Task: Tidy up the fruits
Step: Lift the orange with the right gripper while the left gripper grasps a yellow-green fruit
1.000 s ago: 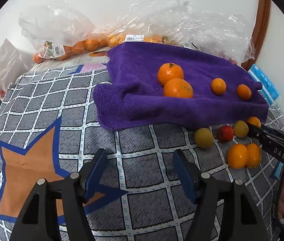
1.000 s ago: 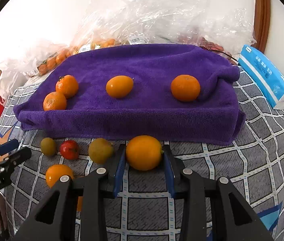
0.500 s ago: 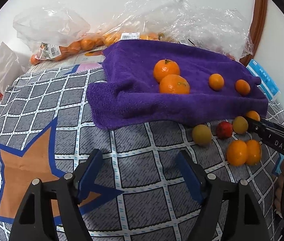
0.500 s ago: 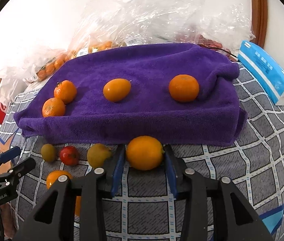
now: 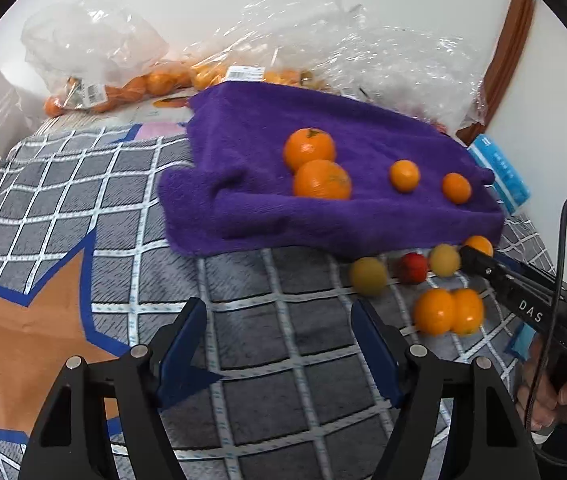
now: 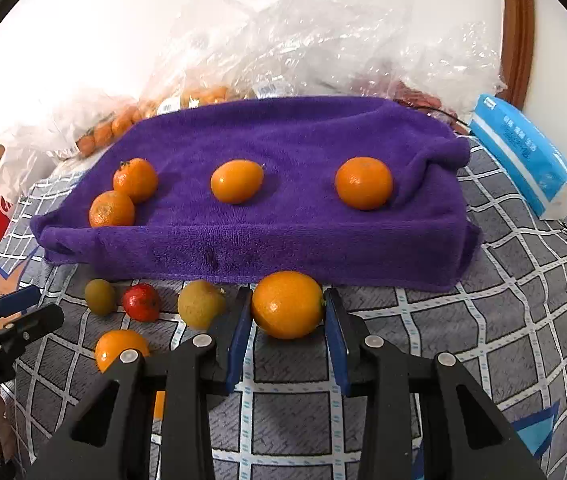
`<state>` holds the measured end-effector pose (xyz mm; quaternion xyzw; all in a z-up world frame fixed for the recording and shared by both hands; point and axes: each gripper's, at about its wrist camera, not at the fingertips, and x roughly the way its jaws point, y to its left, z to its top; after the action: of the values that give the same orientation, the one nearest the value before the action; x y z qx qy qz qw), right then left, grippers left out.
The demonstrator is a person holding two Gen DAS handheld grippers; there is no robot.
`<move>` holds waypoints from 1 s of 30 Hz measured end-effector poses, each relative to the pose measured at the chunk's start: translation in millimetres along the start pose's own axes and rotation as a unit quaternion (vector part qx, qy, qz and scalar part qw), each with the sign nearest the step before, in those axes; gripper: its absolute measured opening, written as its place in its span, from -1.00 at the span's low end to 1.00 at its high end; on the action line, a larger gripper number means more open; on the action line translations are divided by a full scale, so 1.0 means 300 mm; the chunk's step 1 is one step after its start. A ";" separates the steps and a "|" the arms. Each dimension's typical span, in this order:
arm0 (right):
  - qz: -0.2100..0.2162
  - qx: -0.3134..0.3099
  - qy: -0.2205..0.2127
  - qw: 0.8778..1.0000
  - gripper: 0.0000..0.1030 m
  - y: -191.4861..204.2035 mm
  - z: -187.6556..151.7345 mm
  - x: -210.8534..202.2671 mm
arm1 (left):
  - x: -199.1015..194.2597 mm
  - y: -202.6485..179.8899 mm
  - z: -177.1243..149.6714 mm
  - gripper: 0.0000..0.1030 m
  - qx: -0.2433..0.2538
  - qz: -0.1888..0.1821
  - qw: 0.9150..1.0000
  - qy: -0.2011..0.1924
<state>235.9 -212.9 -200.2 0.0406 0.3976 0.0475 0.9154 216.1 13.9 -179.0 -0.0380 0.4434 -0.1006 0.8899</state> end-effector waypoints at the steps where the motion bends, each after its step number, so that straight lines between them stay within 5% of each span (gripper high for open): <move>1: 0.001 0.001 -0.001 1.000 -0.32 -0.004 -0.001 -0.007 | 0.000 -0.015 0.002 0.41 0.006 0.002 1.000 -0.001; 9: 0.000 -0.004 -0.020 1.000 -0.31 -0.051 -0.021 -0.122 | 0.033 -0.109 0.028 0.21 0.008 -0.018 1.000 0.003; 20: -0.022 0.005 -0.014 1.000 -0.32 -0.148 -0.110 -0.196 | 0.091 -0.189 0.038 -0.54 0.040 -0.012 0.999 0.010; 30: -0.013 0.011 -0.012 1.000 -0.32 -0.135 -0.115 -0.187 | 0.040 -0.199 0.035 -0.54 0.049 -0.008 0.999 0.000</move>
<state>174.7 -258.4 -187.6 0.0463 0.3880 0.0306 0.9200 222.9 -47.3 -172.6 0.0019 0.4375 -0.1288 0.8899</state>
